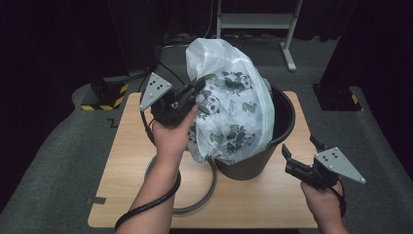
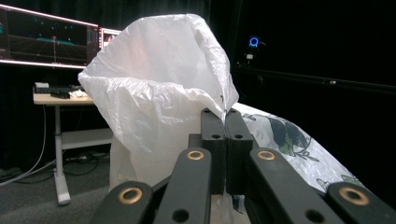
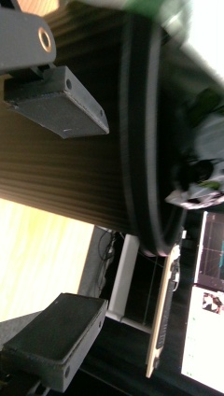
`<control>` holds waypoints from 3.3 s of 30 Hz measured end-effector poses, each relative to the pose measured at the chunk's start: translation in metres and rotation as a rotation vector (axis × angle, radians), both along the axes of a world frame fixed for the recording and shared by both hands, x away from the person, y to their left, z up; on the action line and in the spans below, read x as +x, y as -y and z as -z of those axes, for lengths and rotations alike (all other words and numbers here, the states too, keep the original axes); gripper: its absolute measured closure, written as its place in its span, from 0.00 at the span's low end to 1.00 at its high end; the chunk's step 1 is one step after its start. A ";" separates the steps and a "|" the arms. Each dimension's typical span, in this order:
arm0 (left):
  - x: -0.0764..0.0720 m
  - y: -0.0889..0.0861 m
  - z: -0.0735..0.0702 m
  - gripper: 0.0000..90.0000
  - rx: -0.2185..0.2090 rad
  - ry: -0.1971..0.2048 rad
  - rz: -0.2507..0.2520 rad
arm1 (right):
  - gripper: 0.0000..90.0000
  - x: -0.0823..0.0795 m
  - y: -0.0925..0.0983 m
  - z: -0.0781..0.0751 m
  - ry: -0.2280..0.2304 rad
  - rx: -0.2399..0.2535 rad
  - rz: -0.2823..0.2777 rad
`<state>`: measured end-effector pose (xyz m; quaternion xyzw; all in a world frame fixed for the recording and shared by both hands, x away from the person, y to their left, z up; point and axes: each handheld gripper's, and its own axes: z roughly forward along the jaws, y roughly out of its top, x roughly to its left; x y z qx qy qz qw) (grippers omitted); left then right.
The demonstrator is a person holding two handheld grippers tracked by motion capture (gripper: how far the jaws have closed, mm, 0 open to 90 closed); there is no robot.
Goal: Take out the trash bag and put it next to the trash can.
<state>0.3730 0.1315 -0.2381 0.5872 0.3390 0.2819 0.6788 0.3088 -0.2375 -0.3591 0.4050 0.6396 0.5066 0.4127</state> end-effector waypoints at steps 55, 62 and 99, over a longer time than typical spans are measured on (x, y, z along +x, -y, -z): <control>-0.040 -0.036 -0.059 0.99 -0.053 0.192 -0.057 | 0.16 0.057 0.026 0.135 -0.308 -0.056 0.075; -0.050 -0.058 -0.067 0.99 -0.039 0.197 -0.100 | 0.16 0.060 0.032 0.141 -0.333 -0.068 0.095; -0.041 -0.145 0.004 0.99 0.005 0.043 -0.247 | 0.18 0.072 0.028 0.164 -0.530 -0.136 0.082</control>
